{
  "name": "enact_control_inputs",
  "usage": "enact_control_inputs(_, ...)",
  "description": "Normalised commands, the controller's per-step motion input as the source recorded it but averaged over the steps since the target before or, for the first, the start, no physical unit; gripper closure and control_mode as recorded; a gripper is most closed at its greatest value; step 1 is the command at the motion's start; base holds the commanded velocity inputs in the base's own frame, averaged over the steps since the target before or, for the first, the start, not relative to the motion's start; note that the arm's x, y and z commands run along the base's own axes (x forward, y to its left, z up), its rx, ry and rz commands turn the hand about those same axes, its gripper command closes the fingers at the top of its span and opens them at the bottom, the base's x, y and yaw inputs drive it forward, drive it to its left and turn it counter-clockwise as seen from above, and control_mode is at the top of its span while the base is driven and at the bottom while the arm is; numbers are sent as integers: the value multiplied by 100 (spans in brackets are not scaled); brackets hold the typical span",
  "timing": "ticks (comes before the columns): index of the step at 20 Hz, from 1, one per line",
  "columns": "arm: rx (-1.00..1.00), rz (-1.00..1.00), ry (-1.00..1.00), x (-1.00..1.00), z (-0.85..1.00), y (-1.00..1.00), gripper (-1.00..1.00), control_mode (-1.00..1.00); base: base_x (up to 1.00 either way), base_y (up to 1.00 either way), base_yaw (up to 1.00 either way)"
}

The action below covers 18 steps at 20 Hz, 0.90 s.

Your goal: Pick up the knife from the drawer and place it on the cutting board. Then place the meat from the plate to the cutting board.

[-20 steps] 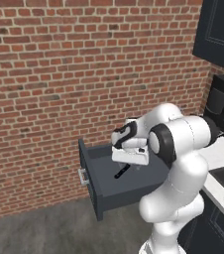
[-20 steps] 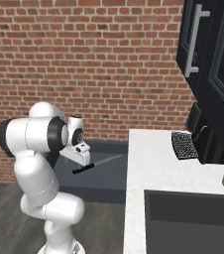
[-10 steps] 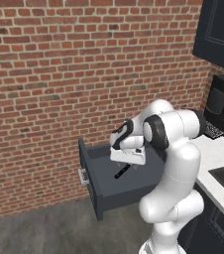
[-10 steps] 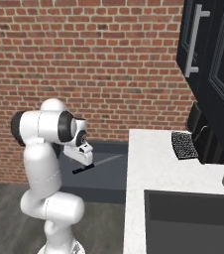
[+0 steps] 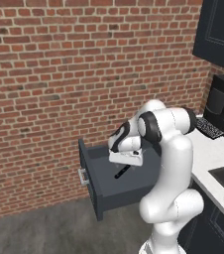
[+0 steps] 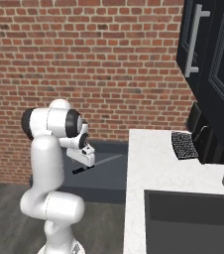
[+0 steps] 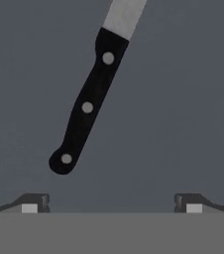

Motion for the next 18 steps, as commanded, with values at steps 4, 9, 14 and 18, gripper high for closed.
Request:
enact_control_inputs(4, 0, 0, -9, 29, -33, 1, -100, -100, 0, 0, 0)
enact_control_inputs(9, -1, 0, -7, 23, -36, 1, -100, -100, 0, 0, 0)
enact_control_inputs(14, -2, 0, -1, 19, -37, 0, -100, -100, 0, 0, 0)
enact_control_inputs(18, -1, 0, 0, 30, -28, 1, -100, -100, 0, 0, 0)
